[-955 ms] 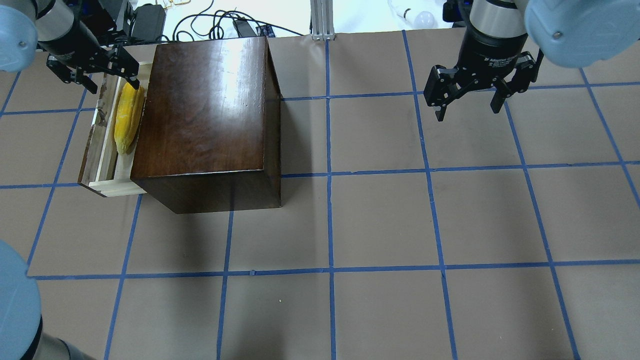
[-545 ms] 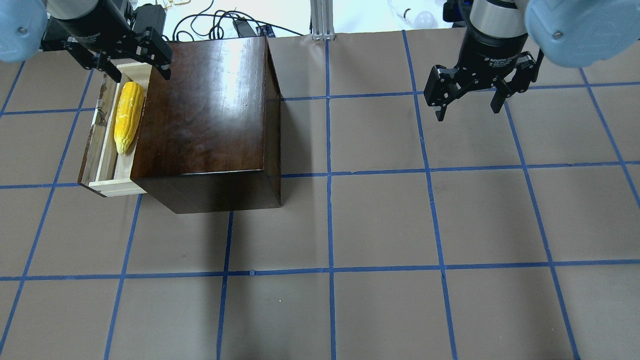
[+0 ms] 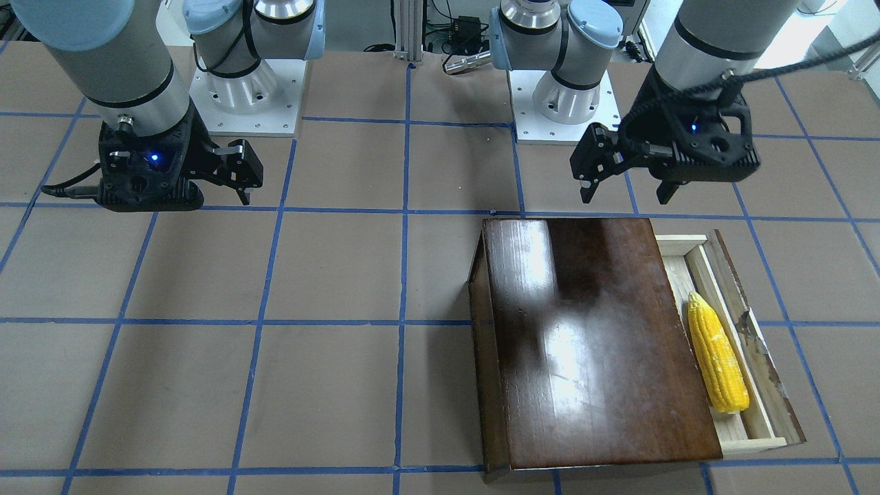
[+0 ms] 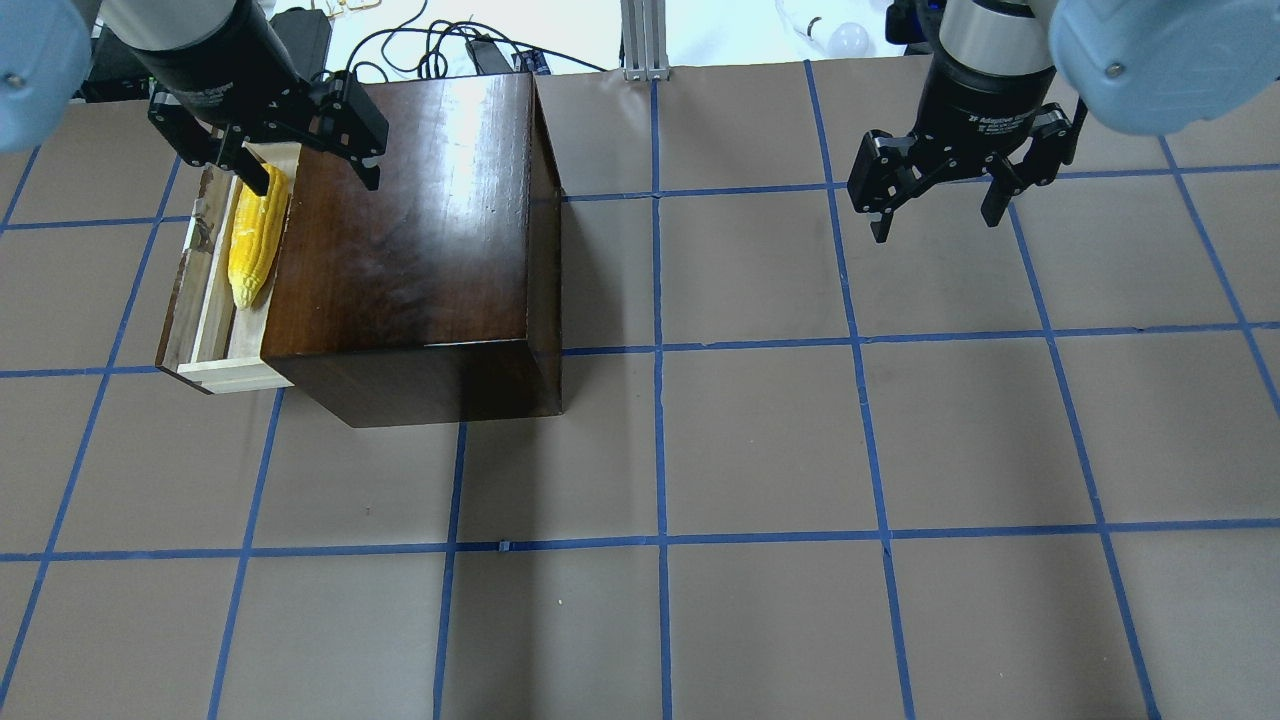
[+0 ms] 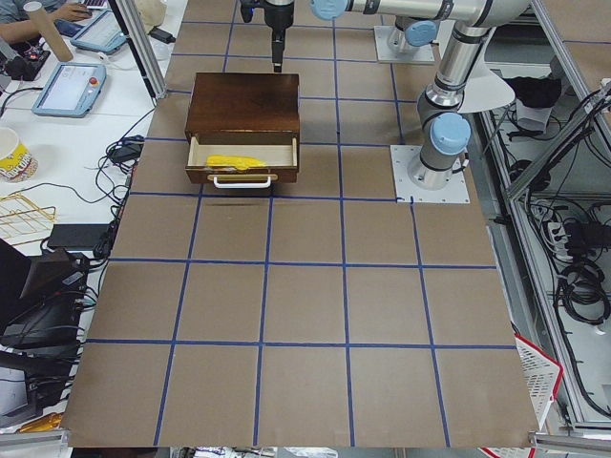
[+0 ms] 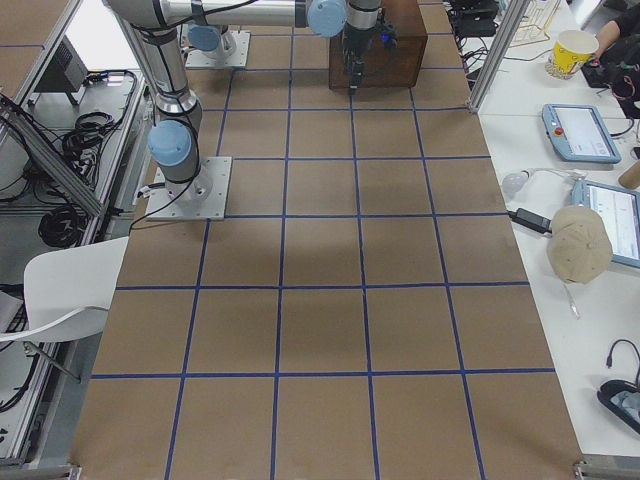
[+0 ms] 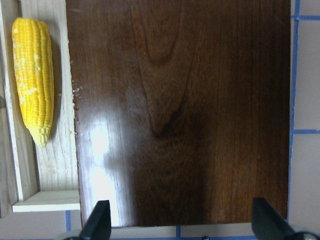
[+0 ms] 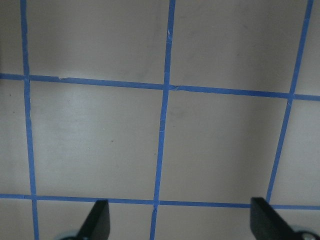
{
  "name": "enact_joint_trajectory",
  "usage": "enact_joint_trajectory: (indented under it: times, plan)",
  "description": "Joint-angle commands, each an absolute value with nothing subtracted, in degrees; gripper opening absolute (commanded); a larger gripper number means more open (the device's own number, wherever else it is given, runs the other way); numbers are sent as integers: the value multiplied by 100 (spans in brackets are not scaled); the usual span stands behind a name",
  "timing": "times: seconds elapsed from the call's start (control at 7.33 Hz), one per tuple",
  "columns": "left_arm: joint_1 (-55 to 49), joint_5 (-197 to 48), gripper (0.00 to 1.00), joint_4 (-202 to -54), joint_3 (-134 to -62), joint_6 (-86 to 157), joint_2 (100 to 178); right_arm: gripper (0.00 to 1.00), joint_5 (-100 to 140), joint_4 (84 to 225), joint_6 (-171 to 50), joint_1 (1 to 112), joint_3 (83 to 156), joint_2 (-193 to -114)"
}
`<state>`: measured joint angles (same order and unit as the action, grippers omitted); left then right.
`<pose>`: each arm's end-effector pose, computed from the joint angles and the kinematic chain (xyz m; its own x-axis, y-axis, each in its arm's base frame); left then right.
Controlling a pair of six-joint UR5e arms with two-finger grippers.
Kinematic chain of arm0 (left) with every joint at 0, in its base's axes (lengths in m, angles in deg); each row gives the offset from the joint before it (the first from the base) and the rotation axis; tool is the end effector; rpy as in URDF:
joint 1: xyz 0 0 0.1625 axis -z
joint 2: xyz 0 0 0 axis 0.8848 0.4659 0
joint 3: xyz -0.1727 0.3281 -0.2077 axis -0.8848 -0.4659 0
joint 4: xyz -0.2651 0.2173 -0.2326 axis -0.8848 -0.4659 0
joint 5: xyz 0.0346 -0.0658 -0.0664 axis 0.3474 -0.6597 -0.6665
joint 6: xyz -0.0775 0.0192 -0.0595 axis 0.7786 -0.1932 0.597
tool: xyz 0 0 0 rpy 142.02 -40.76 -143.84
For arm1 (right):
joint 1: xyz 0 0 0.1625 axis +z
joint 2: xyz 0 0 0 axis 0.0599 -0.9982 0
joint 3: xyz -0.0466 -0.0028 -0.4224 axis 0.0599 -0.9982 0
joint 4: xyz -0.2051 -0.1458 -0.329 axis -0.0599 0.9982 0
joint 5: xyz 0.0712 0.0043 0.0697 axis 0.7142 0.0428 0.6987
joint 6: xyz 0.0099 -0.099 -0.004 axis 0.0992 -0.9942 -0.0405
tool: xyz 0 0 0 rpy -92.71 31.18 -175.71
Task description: Open drawer and put corn inside
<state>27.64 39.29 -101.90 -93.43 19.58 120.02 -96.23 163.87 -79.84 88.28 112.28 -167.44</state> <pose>-0.1278 -0.5022 0.5131 -0.9989 0.0143 -0.0445 0.0165 0.9987 -0.0490 0.1438 -0.5244 0.4639 -0.9951 -0.0867 0.0470 -0.0820 0.9921 0.0947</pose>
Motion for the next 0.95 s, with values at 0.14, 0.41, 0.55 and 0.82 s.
enact_joint_trajectory:
  times: [0.14, 0.41, 0.55, 0.82]
  plan:
    - [2812, 3872, 100, -10165, -9518, 1969, 11830, 100, -9623, 16387, -7983, 8824, 11228, -16746]
    - [2812, 3942, 100, -10235, -9580, 1934, 11724, 100, -9623, 16387, -7983, 8824, 11228, -16746]
    - [2803, 3917, 100, -10200, -9589, 1942, 11715, 100, -9623, 16387, -7983, 8824, 11228, -16746]
    - [2821, 3899, 100, -10209, -9606, 1943, 11715, 100, -9623, 16387, -7983, 8824, 11228, -16737]
